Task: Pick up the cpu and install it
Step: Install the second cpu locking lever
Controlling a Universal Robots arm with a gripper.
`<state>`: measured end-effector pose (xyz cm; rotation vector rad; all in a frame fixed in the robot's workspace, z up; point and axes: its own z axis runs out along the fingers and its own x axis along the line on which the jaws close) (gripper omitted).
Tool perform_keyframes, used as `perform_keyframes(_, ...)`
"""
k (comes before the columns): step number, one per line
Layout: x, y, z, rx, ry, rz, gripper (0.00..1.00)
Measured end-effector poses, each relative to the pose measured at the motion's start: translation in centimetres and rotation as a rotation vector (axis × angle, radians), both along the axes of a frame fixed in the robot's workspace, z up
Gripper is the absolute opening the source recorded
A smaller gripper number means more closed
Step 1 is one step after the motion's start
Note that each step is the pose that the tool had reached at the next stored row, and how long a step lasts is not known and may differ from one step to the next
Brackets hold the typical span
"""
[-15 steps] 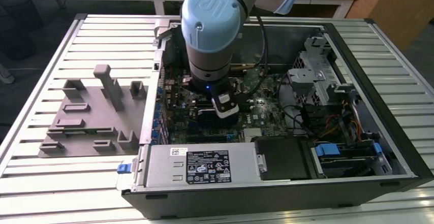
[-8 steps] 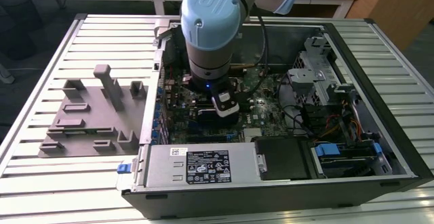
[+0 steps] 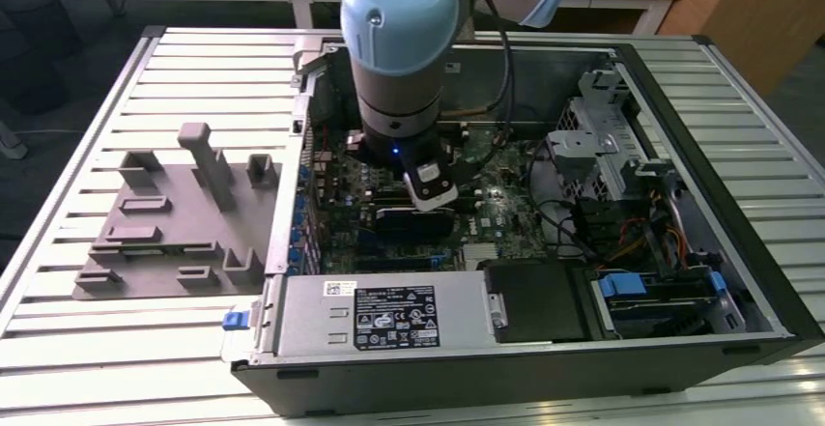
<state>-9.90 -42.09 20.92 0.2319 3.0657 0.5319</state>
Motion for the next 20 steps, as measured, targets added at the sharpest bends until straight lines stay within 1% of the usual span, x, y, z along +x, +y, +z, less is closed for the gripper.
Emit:
perform_keyframes(7, 0.0, 0.01, 1.62, -0.0032, -0.0107, 0.0, 0.11)
perform_keyframes(8, 0.0, 0.02, 1.75, -0.0058, -0.0117, 0.0, 0.11)
perform_keyframes(9, 0.0, 0.04, 1.82, -0.0113, -0.0121, 0.0, 0.11)
perform_keyframes(10, 0.0, 0.08, 1.87, -0.0232, -0.012, 0.0, 0.11)
perform_keyframes(12, 0.0, 0.21, 1.89, -0.054, -0.012, 0.0, 0.11)
perform_keyframes(13, 0.0, 0.3, 1.89, -0.0659, -0.012, 0.0, 0.11)
perform_keyframes(17, 0.2, 0.56, 1.89, -0.0963, -0.0119, -0.006, 0.11)
perform_keyframes(20, 0.4, 0.77, 1.88, -0.1228, -0.0118, -0.01, 0.11)
